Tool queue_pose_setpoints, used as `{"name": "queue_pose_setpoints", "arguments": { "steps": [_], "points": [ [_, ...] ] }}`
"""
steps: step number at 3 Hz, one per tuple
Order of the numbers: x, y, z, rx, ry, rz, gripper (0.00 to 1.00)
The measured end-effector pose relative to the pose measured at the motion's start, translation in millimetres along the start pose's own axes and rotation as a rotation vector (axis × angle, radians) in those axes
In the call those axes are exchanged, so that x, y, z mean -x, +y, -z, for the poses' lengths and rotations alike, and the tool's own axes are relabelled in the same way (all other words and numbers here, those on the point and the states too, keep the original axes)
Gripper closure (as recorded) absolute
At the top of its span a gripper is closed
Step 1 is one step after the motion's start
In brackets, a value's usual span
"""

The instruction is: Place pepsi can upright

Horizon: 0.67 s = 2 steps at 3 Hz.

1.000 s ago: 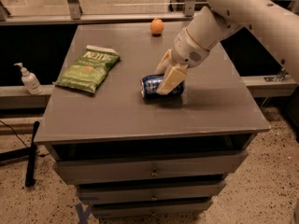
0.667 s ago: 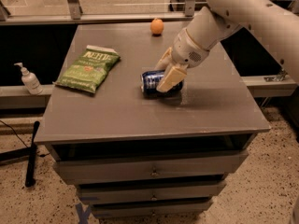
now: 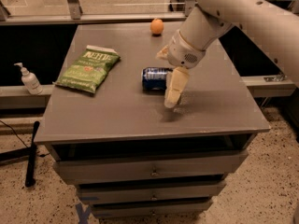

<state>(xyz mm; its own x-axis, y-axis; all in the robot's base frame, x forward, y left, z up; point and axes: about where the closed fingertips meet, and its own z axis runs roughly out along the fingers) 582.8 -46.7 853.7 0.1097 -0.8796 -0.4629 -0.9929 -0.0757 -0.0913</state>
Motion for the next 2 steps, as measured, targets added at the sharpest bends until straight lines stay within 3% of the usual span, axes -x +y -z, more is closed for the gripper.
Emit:
{"name": "queue_pose_setpoints", "arguments": {
  "steps": [2],
  "points": [
    [11,4,-20,0.024,0.164,-0.003,0.00]
  ]
}}
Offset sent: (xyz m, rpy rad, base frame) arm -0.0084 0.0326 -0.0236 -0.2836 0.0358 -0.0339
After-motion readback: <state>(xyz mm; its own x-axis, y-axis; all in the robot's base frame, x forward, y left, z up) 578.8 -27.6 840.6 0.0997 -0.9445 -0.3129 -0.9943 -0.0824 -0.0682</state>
